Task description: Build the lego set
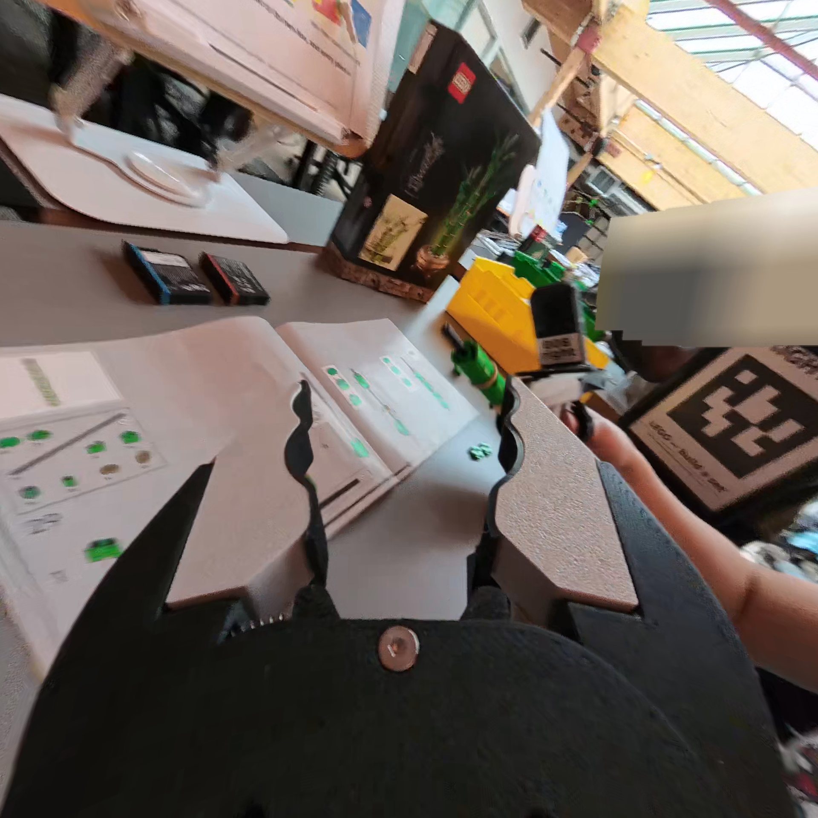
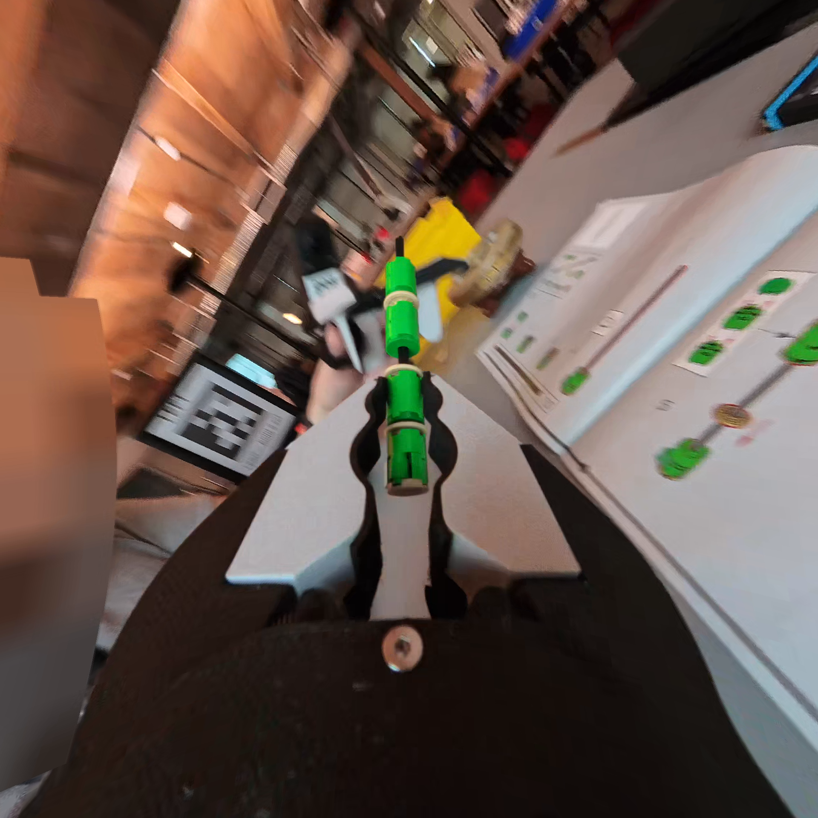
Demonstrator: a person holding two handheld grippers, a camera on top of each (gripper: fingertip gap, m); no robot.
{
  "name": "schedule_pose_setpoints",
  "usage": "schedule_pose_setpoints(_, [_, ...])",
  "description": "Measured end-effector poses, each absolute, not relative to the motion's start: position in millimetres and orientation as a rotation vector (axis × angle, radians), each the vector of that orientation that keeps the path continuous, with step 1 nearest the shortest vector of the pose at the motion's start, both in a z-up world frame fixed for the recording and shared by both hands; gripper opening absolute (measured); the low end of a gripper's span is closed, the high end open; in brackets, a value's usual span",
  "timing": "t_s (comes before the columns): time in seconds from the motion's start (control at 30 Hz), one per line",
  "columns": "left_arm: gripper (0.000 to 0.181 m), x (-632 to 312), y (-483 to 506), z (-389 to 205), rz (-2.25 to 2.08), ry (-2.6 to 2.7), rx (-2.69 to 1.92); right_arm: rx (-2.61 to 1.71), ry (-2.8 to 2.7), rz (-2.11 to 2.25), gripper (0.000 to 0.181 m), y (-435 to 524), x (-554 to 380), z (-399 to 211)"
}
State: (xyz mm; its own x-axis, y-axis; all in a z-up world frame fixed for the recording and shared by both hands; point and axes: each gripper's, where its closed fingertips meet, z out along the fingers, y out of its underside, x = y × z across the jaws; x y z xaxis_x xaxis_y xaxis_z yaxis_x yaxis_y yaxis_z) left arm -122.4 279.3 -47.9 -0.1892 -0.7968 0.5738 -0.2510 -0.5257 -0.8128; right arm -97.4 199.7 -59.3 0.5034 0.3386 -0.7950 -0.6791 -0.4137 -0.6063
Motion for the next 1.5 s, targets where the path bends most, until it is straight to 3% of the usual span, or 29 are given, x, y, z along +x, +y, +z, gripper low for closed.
schedule_pose_setpoints(0.23, [0.051, -118, 214, -29, -2.204, 1.279, -1.505, -1.286, 0.392, 1.533, 0.014, 203, -114, -27])
schedule_pose_setpoints(0.47, [0.048, -122, 213, -13, -2.296, 1.227, -1.376, -1.234, 0.426, 1.635, 0.014, 207, -127, -29])
schedule_pose_setpoints(0.6, [0.014, -127, 213, -10, -2.347, 1.248, -1.33, -1.227, 0.416, 1.71, 0.014, 208, -144, -27])
schedule_pose_setpoints(0.7, [0.013, -131, 213, -8, -2.385, 1.279, -1.327, -1.253, 0.377, 1.68, 0.017, 208, -150, -27])
schedule_pose_setpoints(0.87, [0.012, -136, 225, -17, -2.402, 1.325, -1.466, -1.326, 0.097, 1.353, 0.068, 202, -150, -8])
schedule_pose_setpoints(1.07, [0.012, -142, 214, -41, -2.427, 1.491, -1.666, -1.488, -0.75, 0.065, 0.135, 192, -190, -35])
schedule_pose_setpoints(1.17, [0.012, -144, 204, -44, -2.44, 1.552, -1.677, -1.545, -0.894, -0.209, 0.134, 200, -190, -63])
schedule_pose_setpoints(1.2, [0.012, -144, 201, -46, -2.428, 1.573, -1.682, -1.55, -0.901, -0.261, 0.124, 203, -187, -66])
schedule_pose_setpoints(1.33, [0.012, -145, 193, -51, -2.377, 1.641, -1.687, -1.572, -0.922, -0.326, 0.102, 206, -179, -72])
schedule_pose_setpoints(1.5, [0.012, -142, 196, -53, -2.369, 1.62, -1.707, -1.589, -0.932, -0.337, 0.095, 206, -178, -76])
